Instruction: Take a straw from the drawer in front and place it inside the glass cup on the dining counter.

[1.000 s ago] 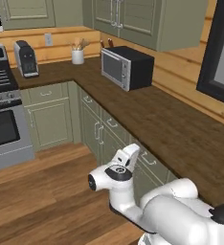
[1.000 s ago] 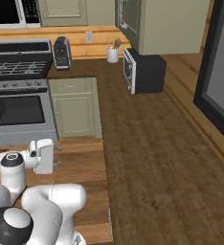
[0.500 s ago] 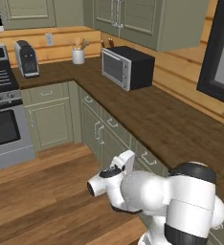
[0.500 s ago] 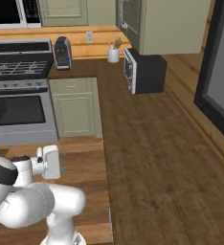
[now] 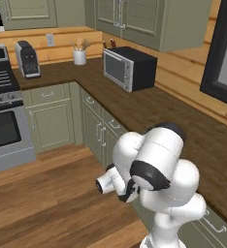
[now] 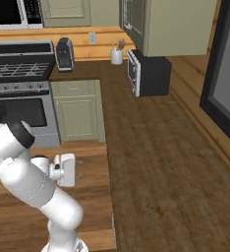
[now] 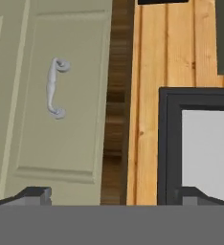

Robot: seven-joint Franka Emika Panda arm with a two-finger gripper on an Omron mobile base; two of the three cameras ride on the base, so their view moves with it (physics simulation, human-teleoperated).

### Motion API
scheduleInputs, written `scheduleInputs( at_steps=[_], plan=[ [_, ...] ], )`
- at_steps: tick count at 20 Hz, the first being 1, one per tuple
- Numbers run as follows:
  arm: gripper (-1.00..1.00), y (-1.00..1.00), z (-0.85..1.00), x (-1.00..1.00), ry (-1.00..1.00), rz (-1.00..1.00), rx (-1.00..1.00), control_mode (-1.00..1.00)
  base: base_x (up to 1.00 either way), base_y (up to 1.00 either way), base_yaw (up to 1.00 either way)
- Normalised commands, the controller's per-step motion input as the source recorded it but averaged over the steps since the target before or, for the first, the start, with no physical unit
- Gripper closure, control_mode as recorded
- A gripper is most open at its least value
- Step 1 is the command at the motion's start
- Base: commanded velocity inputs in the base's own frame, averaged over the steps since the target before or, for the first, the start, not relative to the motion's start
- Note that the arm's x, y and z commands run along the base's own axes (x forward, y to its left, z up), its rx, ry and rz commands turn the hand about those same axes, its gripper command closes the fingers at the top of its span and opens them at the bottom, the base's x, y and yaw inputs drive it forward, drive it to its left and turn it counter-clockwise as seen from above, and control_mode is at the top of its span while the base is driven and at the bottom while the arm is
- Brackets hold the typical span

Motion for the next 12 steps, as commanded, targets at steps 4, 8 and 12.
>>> scheduleInputs(
  at_steps=[4,8,12],
  plan=[
    [-1.00,-0.28,-0.34,0.29,0.01,-0.10,0.00,-1.00,0.00,0.00,0.00],
    [-1.00,-0.22,-0.21,0.02,-0.03,-0.07,0.00,-1.00,0.00,0.00,0.00],
    [-1.00,-0.21,-0.20,0.00,-0.07,-0.08,0.00,-1.00,0.00,0.00,0.00]
  ],
)
